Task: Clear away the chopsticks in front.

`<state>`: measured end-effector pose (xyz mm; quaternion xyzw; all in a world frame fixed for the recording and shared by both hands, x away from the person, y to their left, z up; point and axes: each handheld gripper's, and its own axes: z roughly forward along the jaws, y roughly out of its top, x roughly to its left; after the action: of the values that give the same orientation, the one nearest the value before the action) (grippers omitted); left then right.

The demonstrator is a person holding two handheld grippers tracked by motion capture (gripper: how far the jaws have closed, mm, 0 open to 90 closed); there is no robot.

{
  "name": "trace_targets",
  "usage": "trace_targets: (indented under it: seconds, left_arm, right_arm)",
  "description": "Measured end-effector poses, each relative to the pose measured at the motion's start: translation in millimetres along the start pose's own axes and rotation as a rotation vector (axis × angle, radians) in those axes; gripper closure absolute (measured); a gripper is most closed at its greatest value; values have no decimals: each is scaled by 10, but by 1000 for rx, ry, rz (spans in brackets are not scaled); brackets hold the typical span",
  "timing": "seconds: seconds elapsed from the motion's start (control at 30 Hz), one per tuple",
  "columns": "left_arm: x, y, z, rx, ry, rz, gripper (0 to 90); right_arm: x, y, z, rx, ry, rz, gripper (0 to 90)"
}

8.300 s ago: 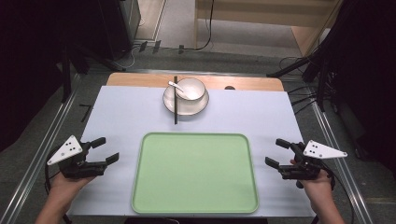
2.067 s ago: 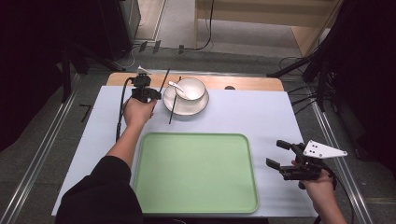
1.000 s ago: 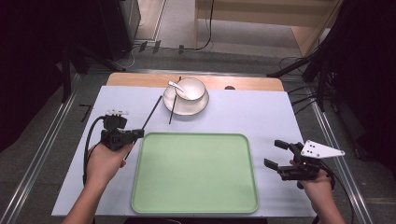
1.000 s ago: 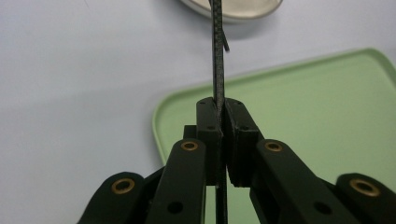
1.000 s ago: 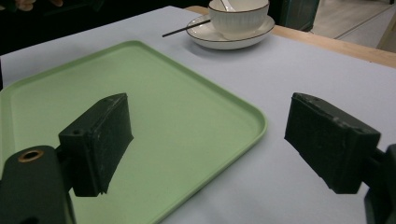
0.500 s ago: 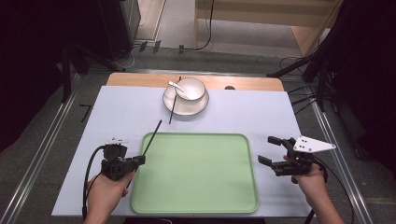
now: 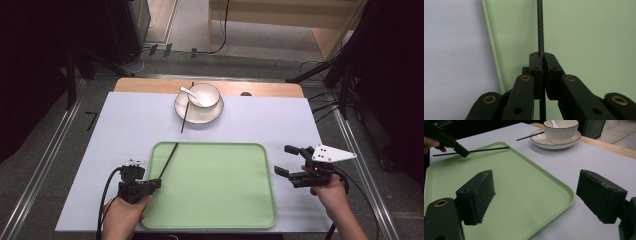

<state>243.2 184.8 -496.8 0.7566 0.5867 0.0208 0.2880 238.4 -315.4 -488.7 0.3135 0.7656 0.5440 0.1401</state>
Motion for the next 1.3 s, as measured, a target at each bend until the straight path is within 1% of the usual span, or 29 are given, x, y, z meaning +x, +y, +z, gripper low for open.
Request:
trace_targets:
  seconds: [0.03, 0.07, 0.13, 0.17, 0.3, 0.37, 0.53, 0.57, 0.6, 0.63, 0.77, 0.8, 0.87, 0.93, 0.97, 1.0, 1.03, 1.07, 1.13, 1.3]
  left_arm:
    - [0, 0, 0, 0, 0, 0, 855]
    - [-2, 7, 37, 9, -8, -4, 854]
    - [-10, 12, 68, 15, 3, 8, 844]
    - [-15, 13, 80, 15, 7, 13, 839]
    - [-24, 17, 86, 12, 3, 22, 818]
    - [-29, 12, 89, 7, 2, 34, 809]
    - [-13, 24, 81, 12, -13, 28, 777]
    - [-7, 32, 68, 5, -26, 30, 758]
    - [1, 51, 29, -21, -49, 49, 699]
    - [4, 65, 5, -36, -64, 55, 657]
    - [52, 133, -44, -62, -122, 50, 535]
    - [62, 156, -50, -68, -132, 58, 507]
    - [76, 219, -65, -77, -131, 86, 457]
    - [81, 295, -82, -85, -111, 119, 416]
    - [85, 335, -88, -91, -111, 133, 405]
    - [85, 335, -88, -91, -111, 133, 393]
    - [79, 431, -100, -104, -104, 147, 389]
    - [74, 482, -106, -112, -107, 156, 385]
    - [60, 587, -114, -117, -116, 170, 376]
    - [30, 808, -99, -108, -185, 185, 365]
  right_arm:
    - [0, 0, 0, 0, 0, 0, 154]
    - [3, -3, -7, -1, -2, 1, 153]
    - [7, -5, -15, -2, -2, 0, 153]
    - [9, -7, -19, -3, -3, 1, 153]
    - [9, -13, -34, -4, -6, 1, 153]
    - [11, -16, -38, -3, -7, 5, 154]
    - [12, -16, -41, -5, -7, 3, 154]
    - [11, -15, -42, -5, -5, 4, 153]
    - [11, -13, -42, -7, -3, 5, 154]
    - [11, -13, -42, -8, -3, 5, 154]
    - [12, -15, -39, -7, -2, 6, 153]
    - [11, -16, -40, -7, 0, 7, 153]
    - [12, -17, -43, -10, -1, 10, 153]
    - [10, -21, -46, -6, -4, 10, 154]
    - [9, -23, -48, -4, -8, 10, 153]
    - [6, -24, -50, -5, -11, 10, 154]
    - [6, -24, -53, -4, -13, 11, 154]
    - [5, -22, -55, -7, -15, 14, 154]
    - [9, -21, -59, -8, -17, 20, 154]
    - [13, -31, -68, -9, -17, 16, 154]
